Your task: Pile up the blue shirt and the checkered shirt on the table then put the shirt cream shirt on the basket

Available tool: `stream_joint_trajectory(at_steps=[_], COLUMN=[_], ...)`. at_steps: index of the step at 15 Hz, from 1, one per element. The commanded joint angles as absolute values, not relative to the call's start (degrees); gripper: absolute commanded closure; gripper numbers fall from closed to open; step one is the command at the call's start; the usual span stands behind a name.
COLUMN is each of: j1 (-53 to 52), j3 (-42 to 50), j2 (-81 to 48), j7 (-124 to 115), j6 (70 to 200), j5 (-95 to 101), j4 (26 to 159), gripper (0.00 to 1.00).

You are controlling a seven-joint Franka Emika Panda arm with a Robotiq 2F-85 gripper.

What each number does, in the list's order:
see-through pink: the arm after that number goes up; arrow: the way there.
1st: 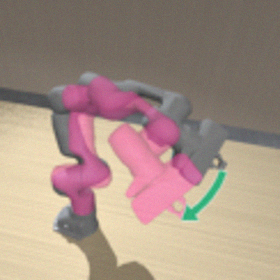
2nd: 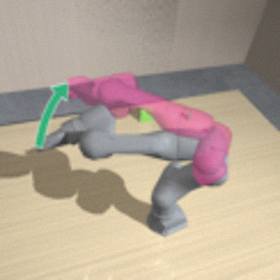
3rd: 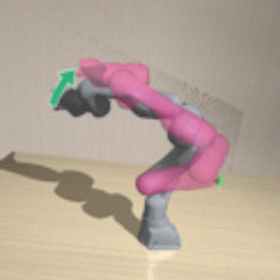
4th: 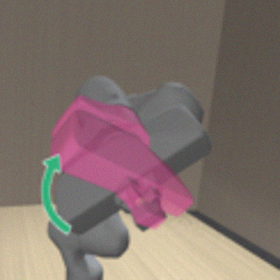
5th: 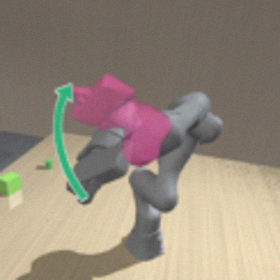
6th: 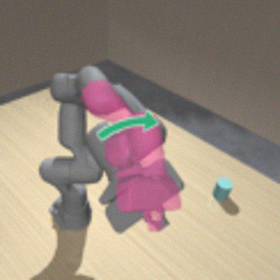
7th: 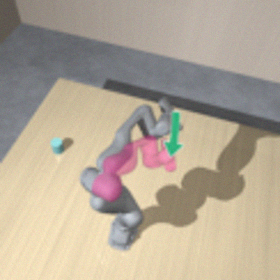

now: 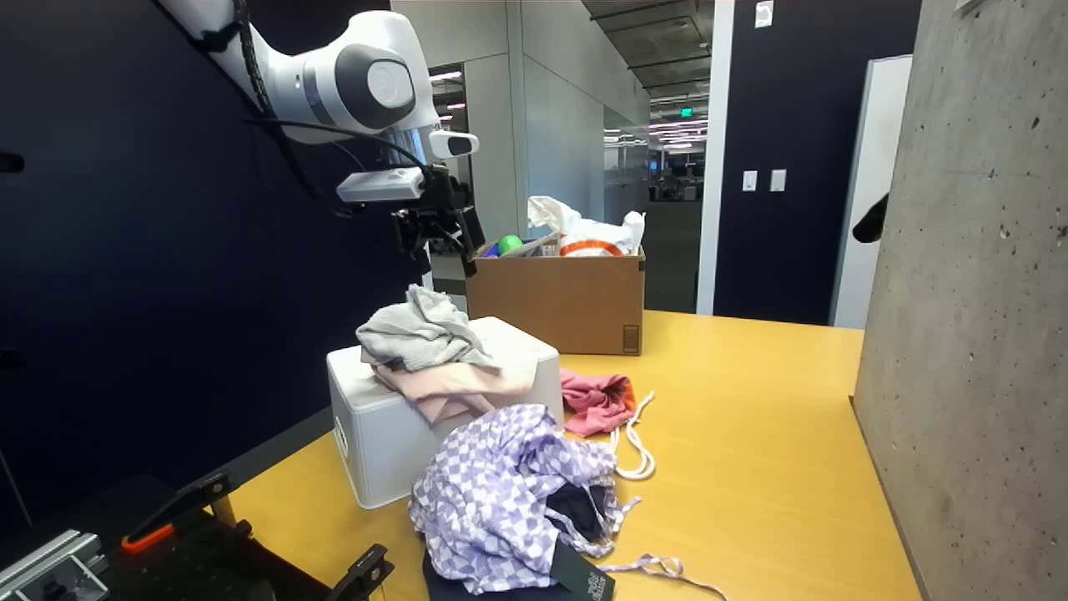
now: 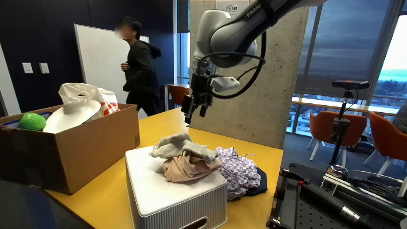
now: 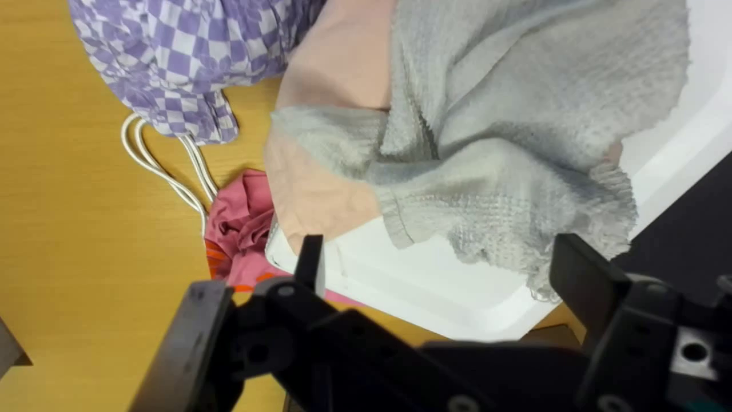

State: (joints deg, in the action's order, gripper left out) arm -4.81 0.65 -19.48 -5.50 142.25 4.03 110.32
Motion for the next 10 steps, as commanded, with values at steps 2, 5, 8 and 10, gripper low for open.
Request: stream_joint_trajectory(at_steps=[2, 5, 8, 10], j1=[-5.0, -4.5, -4.1, -4.1], j3=[1.2, 0.8, 0.3, 0.3], j2=[-10.9, -8.4, -9.7, -9.5], j7=[-10.5, -11.9, -11.0, -11.1], j6=[135.8, 133.1, 133.8, 133.7], j5=[5.3, 5.0, 4.2, 4.2], j4=[117.1, 118.9, 117.9, 118.2], gripper=[0.0, 0.0, 0.0, 0.0])
